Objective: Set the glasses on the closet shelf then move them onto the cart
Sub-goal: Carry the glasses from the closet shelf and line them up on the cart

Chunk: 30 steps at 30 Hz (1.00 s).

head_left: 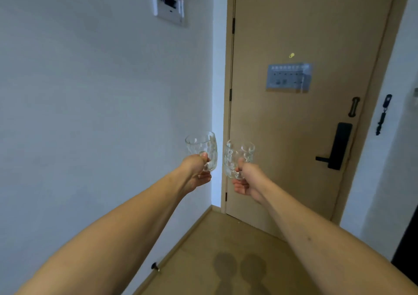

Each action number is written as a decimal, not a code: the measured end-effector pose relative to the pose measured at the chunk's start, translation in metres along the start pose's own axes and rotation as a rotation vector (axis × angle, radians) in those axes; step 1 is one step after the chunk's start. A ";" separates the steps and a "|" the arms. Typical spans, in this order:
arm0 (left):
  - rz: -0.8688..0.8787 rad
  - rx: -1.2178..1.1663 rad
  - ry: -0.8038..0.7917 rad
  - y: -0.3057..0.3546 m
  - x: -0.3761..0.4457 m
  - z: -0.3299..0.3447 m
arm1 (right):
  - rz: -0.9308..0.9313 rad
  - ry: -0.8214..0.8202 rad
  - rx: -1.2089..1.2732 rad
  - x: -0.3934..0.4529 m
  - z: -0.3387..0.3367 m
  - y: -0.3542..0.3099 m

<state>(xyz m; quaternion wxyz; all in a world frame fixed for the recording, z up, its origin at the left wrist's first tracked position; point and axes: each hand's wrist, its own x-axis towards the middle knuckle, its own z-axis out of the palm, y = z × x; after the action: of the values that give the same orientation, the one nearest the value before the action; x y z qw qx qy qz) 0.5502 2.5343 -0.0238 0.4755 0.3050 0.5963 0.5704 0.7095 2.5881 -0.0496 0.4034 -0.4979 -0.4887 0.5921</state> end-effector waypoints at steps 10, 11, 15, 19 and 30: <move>0.033 0.005 0.276 -0.005 -0.110 -0.206 | 0.005 -0.256 -0.040 -0.102 0.173 0.024; 0.034 -0.001 0.298 -0.008 -0.121 -0.224 | 0.005 -0.281 -0.049 -0.113 0.189 0.028; 0.031 -0.011 0.428 -0.020 -0.178 -0.305 | -0.002 -0.394 -0.086 -0.170 0.267 0.044; 0.015 -0.026 0.538 -0.027 -0.240 -0.374 | 0.008 -0.508 -0.103 -0.225 0.337 0.059; 0.020 -0.088 0.916 -0.060 -0.426 -0.547 | 0.042 -0.882 -0.216 -0.394 0.512 0.105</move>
<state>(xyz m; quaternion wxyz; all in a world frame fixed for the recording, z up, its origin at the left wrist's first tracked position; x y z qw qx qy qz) 0.2149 1.9253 -0.0454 0.1698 0.0068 0.7172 0.6759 0.2777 2.0965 -0.0624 0.0903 -0.2473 -0.6626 0.7012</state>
